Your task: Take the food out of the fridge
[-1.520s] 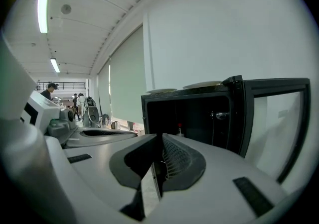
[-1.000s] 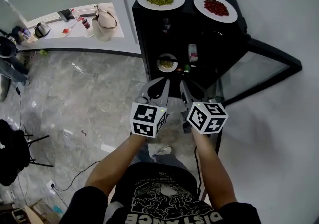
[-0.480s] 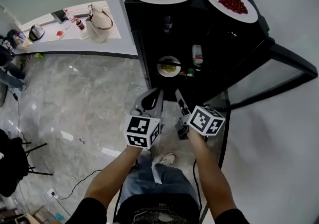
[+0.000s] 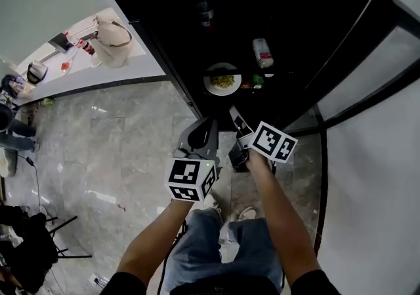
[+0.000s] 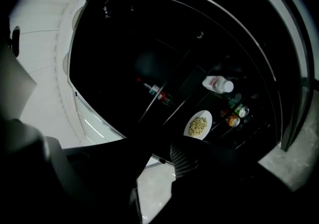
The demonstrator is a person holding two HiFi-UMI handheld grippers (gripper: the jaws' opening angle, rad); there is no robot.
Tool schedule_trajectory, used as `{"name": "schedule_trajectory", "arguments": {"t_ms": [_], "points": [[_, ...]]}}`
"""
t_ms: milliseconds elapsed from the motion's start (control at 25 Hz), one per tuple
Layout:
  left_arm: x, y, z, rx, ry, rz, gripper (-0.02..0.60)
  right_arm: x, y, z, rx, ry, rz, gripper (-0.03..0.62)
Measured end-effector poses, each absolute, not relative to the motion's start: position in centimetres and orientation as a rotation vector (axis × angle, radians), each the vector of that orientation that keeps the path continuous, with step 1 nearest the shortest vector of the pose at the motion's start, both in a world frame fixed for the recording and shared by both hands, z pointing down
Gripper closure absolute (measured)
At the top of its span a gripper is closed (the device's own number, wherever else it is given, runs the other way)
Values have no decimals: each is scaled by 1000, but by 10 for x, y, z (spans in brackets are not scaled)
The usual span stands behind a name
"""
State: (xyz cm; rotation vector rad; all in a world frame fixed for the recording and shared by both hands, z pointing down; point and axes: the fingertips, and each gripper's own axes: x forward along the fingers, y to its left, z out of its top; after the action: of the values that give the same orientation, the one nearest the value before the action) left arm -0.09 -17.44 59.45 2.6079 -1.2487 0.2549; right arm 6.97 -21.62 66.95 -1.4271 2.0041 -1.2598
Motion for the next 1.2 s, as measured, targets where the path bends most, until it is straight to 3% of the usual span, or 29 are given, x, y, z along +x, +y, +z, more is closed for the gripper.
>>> {"name": "schedule_trajectory", "arguments": {"t_ms": [400, 920, 1080, 1200], "points": [[7, -207, 666, 2669, -1228, 244, 580, 60, -274, 781, -1300, 1736, -1401, 482], [-11, -231, 706, 2664, -1268, 261, 580, 47, -330, 831, -1187, 1525, -1588, 479], [-17, -236, 708, 2653, -1277, 262, 580, 50, -335, 833, -1165, 1431, -1629, 569], [-17, -238, 705, 2648, -1275, 257, 580, 50, -334, 834, -1116, 1363, -1661, 577]]}}
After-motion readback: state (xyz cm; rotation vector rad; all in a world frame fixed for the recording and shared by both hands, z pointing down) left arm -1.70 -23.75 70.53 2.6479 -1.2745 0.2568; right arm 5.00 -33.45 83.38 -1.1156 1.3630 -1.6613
